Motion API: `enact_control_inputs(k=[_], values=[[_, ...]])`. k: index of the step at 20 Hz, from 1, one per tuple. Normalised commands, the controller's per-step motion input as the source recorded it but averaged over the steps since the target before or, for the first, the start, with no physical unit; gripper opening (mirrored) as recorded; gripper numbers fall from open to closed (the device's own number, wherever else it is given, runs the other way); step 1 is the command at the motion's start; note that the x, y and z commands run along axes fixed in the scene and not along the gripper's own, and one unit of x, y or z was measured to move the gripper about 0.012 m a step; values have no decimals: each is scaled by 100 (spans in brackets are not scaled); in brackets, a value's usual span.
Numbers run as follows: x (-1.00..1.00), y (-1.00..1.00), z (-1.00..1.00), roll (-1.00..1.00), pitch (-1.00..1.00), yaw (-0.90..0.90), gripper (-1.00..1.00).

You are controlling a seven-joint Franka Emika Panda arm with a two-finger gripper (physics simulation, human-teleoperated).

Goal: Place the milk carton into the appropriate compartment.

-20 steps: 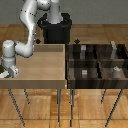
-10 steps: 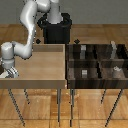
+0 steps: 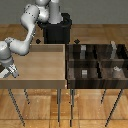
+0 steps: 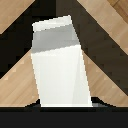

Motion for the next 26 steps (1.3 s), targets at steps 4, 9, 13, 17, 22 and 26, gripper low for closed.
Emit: enact_control_inputs(k=[4,9,13,17,22,26], values=[[0,0,100,0,0,0,-100],[0,0,60,0,0,0,-100],[0,0,100,0,0,0,-100],[0,75,25,0,0,0,-100],[0,100,0,0,0,0,-100],[0,100,0,0,0,0,-100]])
